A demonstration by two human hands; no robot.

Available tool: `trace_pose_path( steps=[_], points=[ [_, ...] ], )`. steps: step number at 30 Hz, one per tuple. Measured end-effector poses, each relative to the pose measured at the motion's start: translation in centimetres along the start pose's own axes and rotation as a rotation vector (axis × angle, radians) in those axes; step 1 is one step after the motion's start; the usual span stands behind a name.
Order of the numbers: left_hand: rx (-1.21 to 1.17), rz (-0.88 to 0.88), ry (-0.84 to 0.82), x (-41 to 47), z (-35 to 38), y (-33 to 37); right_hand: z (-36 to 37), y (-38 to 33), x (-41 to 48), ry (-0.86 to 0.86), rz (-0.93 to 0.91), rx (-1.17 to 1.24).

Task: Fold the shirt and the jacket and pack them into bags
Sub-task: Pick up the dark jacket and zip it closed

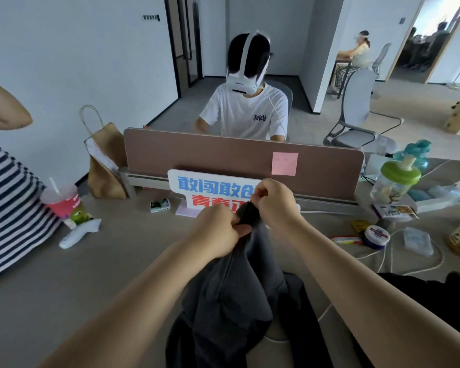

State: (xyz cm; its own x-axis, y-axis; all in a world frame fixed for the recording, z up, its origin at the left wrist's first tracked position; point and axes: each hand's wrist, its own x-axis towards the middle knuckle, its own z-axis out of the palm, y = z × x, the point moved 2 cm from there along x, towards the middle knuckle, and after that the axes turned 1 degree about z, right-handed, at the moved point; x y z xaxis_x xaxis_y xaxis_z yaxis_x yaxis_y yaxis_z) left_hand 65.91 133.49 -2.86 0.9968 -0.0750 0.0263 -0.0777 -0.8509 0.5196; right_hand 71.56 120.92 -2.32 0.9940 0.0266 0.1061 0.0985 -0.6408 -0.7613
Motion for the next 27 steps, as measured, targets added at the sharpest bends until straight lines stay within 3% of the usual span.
trace_pose_path(
  steps=[2, 6, 7, 12, 15, 18, 23, 27],
  points=[
    [-0.006, 0.032, -0.14, -1.1, -0.5, -0.4, -1.1, 0.8, 0.9, 0.056, 0.046, 0.044],
    [0.22, -0.028, -0.6, -3.0, -1.2, -1.9, -3.2, 1.4, 1.7, 0.139, 0.067, 0.081],
    [0.253, -0.033, -0.622, -3.0, -1.3, -1.7, -3.6, 1.1, 1.6, 0.153, 0.038, 0.077],
    [0.01, 0.048, -0.102, 0.0, -0.8, 1.9, -3.0, -1.5, -0.6, 0.103, -0.147, 0.031],
    [0.009, 0.086, -0.011, 0.3, -0.6, 3.1, -3.1, -2.1, -1.3, 0.107, -0.182, 0.032],
    [-0.053, 0.138, -0.028, -1.1, -1.2, 3.0, -4.2, -1.6, -0.8, 0.139, -0.13, 0.029],
    [0.051, 0.332, -0.268, -4.8, -1.8, 2.8, -5.9, -0.8, 0.2, 0.223, -0.065, 0.084],
    [0.039, 0.332, -0.367, -4.4, -2.7, 2.7, -6.1, -1.5, 0.3, 0.221, -0.103, 0.033]
  ],
)
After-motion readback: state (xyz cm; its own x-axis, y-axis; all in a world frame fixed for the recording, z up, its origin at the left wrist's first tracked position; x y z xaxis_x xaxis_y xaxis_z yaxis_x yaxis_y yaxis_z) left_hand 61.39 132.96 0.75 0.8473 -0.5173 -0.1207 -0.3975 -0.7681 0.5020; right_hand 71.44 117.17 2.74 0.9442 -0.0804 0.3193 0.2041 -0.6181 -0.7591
